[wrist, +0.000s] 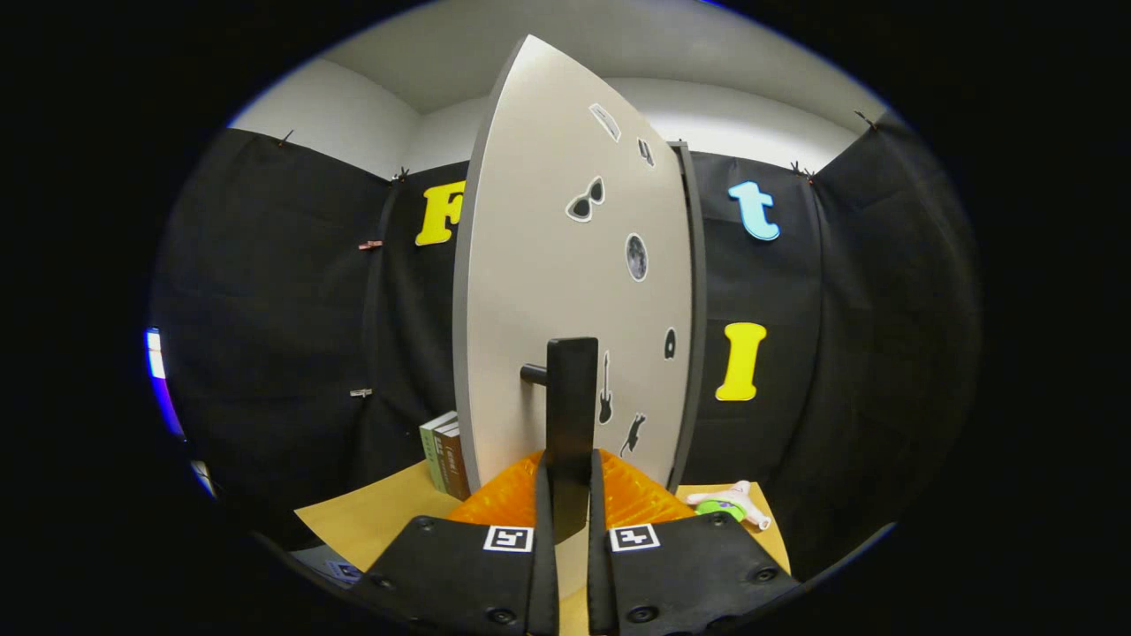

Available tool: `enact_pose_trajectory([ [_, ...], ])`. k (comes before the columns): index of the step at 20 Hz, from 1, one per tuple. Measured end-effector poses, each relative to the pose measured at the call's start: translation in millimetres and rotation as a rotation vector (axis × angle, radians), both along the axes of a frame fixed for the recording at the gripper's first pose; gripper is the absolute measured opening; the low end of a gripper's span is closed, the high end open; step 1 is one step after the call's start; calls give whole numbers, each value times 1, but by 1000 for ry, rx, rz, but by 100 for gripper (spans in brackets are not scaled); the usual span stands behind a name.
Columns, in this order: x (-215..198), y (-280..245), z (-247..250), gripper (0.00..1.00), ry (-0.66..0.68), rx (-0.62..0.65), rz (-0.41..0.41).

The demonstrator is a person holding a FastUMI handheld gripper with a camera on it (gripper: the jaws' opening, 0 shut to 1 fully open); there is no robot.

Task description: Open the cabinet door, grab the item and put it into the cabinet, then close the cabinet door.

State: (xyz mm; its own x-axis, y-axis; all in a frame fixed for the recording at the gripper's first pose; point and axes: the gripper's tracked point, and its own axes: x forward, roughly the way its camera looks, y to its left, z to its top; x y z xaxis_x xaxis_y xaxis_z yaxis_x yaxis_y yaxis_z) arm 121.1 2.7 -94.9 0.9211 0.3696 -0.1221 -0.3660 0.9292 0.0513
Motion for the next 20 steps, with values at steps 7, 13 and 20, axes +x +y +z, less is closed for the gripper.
enact_pose_trajectory([
  [7,6,-38,1,16,-15,-54,-135],
  [13,2,-70,8,14,-33,-82,-226],
  [20,-21,-63,23,11,-70,-65,-275],
])
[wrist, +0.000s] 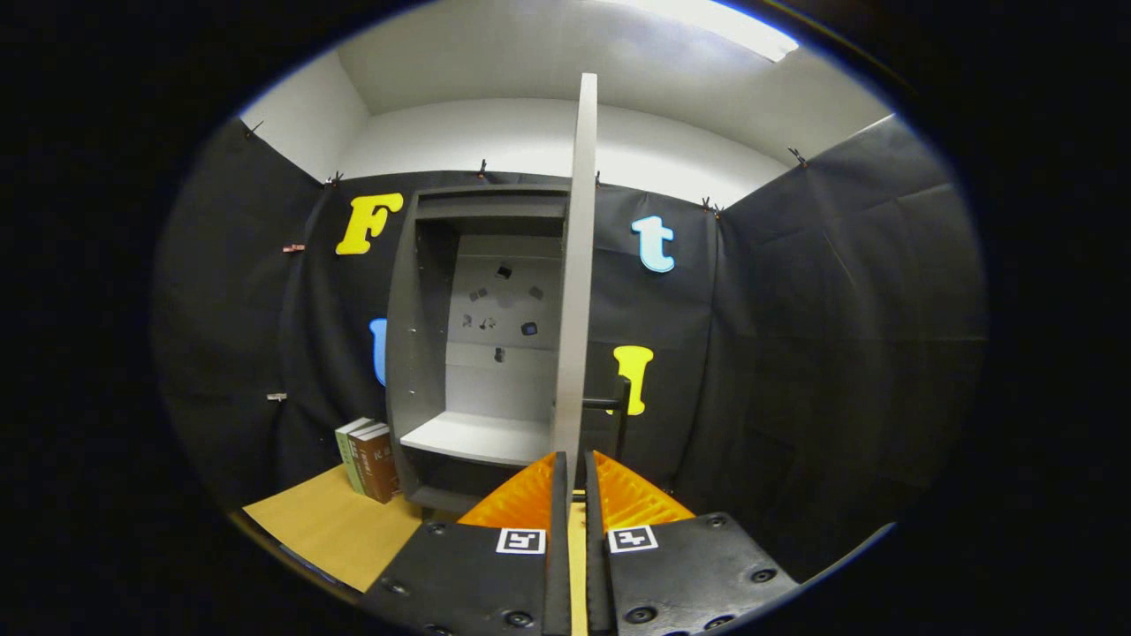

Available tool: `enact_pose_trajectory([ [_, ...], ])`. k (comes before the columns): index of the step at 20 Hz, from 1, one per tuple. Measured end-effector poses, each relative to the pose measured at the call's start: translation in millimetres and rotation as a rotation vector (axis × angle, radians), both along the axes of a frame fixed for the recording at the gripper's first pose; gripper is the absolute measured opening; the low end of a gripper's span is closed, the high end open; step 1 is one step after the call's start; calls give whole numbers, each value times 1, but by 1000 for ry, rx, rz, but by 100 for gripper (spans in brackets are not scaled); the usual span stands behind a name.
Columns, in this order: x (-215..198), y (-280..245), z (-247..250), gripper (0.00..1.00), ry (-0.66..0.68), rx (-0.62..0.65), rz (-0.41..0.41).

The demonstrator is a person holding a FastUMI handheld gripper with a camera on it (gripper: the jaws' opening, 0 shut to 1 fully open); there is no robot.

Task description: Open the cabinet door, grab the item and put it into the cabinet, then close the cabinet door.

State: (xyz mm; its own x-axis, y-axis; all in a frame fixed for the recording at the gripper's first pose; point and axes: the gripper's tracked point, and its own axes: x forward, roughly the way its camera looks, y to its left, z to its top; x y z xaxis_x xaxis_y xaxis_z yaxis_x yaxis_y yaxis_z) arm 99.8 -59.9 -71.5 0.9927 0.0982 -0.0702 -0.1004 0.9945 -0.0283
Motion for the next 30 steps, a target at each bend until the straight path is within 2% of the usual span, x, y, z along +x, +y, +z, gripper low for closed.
enact_pose_trajectory([
  [2,-2,15,-18,12,42,-21,6],
  [4,-10,52,-33,12,81,1,23],
  [8,-14,96,-72,33,184,26,13],
  [17,-26,186,-217,33,500,77,-13],
  [20,-18,196,-253,36,552,45,-25],
  [23,-3,196,-310,40,648,-15,-45],
  [30,16,188,-443,40,904,-61,-37],
])
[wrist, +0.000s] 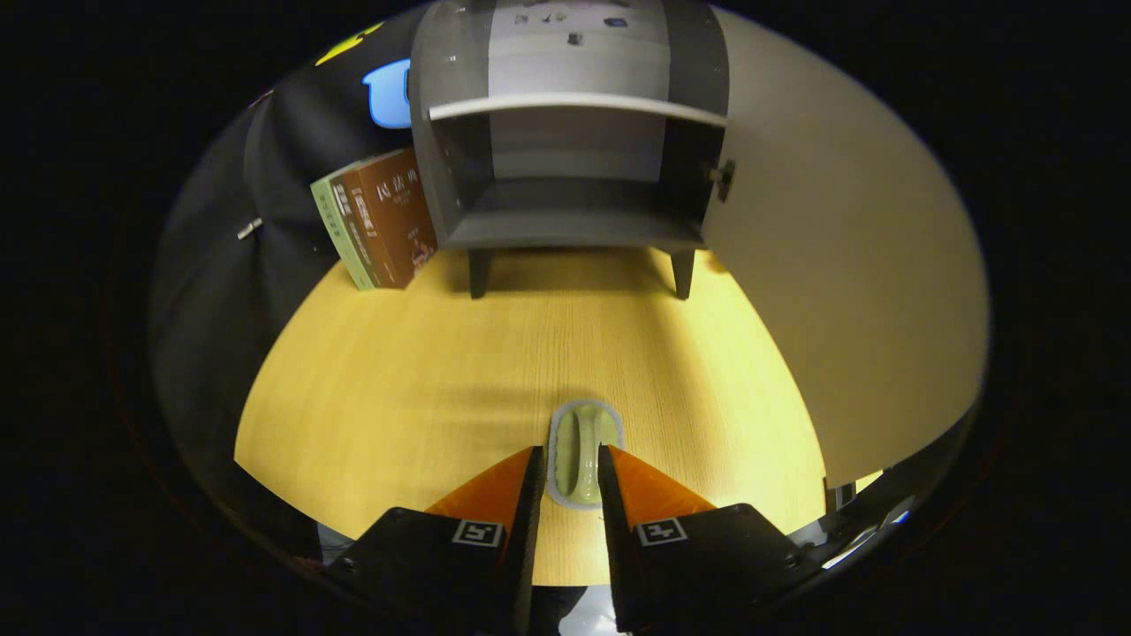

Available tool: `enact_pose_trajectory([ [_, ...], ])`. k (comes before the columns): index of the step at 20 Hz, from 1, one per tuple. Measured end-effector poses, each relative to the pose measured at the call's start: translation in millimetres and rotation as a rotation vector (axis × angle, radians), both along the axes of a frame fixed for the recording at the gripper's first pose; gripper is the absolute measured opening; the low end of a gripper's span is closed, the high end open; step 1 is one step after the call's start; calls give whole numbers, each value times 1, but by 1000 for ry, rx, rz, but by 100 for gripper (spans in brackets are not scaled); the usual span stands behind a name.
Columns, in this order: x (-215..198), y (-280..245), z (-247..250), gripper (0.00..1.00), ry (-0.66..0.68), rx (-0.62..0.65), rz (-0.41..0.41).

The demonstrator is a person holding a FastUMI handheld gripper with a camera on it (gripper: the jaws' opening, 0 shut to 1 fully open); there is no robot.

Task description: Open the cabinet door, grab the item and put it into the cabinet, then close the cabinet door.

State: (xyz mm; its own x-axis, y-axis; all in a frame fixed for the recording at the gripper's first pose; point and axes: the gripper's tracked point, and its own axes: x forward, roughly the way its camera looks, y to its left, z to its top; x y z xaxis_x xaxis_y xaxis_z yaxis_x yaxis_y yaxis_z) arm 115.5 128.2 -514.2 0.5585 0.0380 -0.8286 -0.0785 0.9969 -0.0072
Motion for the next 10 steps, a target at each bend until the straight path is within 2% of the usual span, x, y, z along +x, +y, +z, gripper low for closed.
enact_pose_trajectory([
  [5,18,-2,-45,40,82,-3,7],
  [10,14,-11,-86,40,190,-53,7],
])
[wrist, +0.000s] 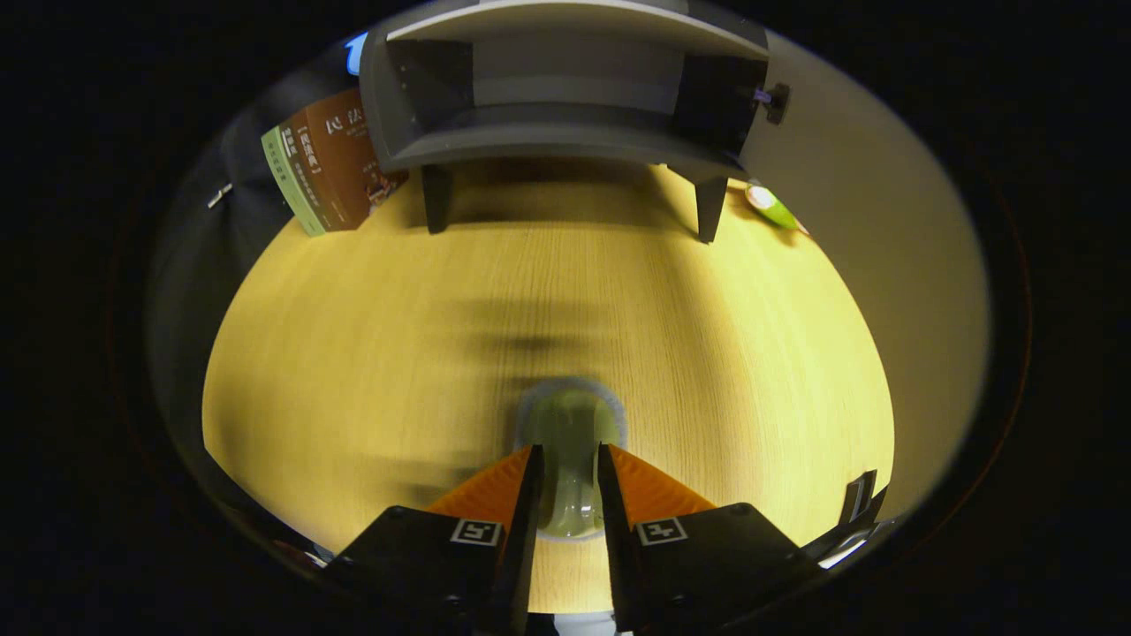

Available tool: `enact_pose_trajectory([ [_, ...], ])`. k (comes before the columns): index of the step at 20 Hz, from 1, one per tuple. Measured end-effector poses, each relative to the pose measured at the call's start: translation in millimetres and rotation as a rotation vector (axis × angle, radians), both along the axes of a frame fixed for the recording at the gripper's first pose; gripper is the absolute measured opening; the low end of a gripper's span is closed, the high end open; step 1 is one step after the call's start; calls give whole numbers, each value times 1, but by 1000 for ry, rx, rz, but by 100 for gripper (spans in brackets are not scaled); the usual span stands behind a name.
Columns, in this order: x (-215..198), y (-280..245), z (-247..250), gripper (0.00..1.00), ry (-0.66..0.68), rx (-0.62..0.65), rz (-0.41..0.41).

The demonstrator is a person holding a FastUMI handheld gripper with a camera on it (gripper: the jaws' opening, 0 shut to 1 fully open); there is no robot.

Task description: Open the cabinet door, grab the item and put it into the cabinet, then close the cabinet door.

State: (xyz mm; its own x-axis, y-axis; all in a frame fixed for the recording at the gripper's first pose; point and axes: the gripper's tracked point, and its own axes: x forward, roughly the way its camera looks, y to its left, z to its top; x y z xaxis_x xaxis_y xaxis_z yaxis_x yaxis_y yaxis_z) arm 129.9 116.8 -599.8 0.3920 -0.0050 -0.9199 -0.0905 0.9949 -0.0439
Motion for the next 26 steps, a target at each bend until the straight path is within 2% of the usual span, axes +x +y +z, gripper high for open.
enact_pose_trajectory([
  [3,4,2,1,41,7,17,-4],
  [4,6,0,-3,32,5,12,-5],
  [6,9,0,-4,23,6,24,-6],
  [7,10,-1,-4,15,16,34,-5],
  [10,9,-1,4,15,34,82,0],
  [12,15,-6,23,15,-8,85,-4],
  [16,39,-3,103,14,-142,117,-9],
  [21,95,-8,234,14,-419,121,10],
  [26,128,-14,333,15,-631,104,36],
])
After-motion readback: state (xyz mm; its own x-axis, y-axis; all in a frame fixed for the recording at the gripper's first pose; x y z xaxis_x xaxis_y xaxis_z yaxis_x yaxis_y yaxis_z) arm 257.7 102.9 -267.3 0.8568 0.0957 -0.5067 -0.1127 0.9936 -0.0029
